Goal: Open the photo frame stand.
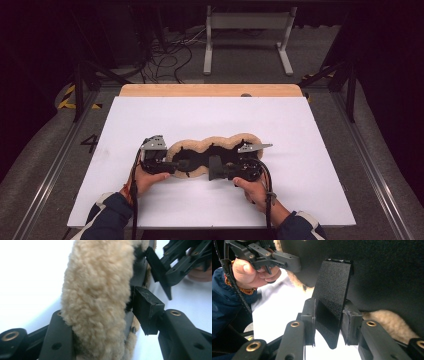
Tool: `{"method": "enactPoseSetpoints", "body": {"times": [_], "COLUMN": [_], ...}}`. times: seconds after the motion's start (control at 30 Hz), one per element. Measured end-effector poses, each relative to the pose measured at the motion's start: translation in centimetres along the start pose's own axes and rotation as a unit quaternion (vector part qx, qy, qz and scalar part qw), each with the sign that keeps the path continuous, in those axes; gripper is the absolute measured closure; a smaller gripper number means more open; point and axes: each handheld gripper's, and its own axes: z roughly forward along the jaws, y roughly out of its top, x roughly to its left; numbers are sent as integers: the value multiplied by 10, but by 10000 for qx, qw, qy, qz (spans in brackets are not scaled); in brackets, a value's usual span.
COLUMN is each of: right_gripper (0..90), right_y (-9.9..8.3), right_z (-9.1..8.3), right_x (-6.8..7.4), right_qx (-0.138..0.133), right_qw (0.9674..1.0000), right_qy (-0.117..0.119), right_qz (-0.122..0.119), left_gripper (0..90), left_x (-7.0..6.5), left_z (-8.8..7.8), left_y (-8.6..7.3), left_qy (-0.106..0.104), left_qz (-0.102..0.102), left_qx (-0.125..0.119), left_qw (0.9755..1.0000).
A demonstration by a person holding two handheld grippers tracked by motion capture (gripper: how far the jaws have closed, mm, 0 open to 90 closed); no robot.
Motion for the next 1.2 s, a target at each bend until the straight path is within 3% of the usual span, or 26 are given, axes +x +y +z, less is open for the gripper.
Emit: {"method": "enactPoseSetpoints", "body": {"times": [0.1,0.2,0.3,0.53,0.6,0.63,0.7,0.73,0.87,0.97,1.03,1.2], "right_gripper": [676,676,676,690,702,701,700,699,700,704,698,688], "right_y": [0,1,1,-1,-2,-3,-3,-3,-4,-4,-5,-5], "right_z": [-1,-2,-2,-2,-2,-2,-2,-2,-2,-2,-1,0], "right_x": [1,-1,-2,0,0,0,1,1,2,3,4,4], "right_qx": [3,-4,4,135,200,204,215,203,204,219,255,228], "right_qw": [9999,9999,9999,9991,9988,9987,9985,9986,9984,9981,9967,9951], "right_qy": [-97,-146,-152,-249,-260,-283,-307,-308,-327,-357,-542,-728], "right_qz": [-28,-21,-14,-312,-352,-380,-391,-385,-418,-457,-543,-626], "left_gripper": [504,503,502,496,468,452,439,440,485,508,522,520], "left_x": [-8,-11,-11,-14,-13,-12,-11,-11,-12,-15,-20,-21], "left_z": [0,2,2,1,3,7,10,14,14,14,16,19], "left_y": [2,2,1,-1,-2,-6,-8,-11,-12,-12,-10,-10], "left_qy": [257,377,382,340,272,245,212,257,244,334,591,766], "left_qz": [242,317,359,467,474,464,492,526,607,673,853,880], "left_qx": [-25,-76,-97,-2,50,256,389,611,611,601,645,611], "left_qw": [9994,9988,9986,9983,9985,9983,9978,9964,9960,9954,9925,9913]}}
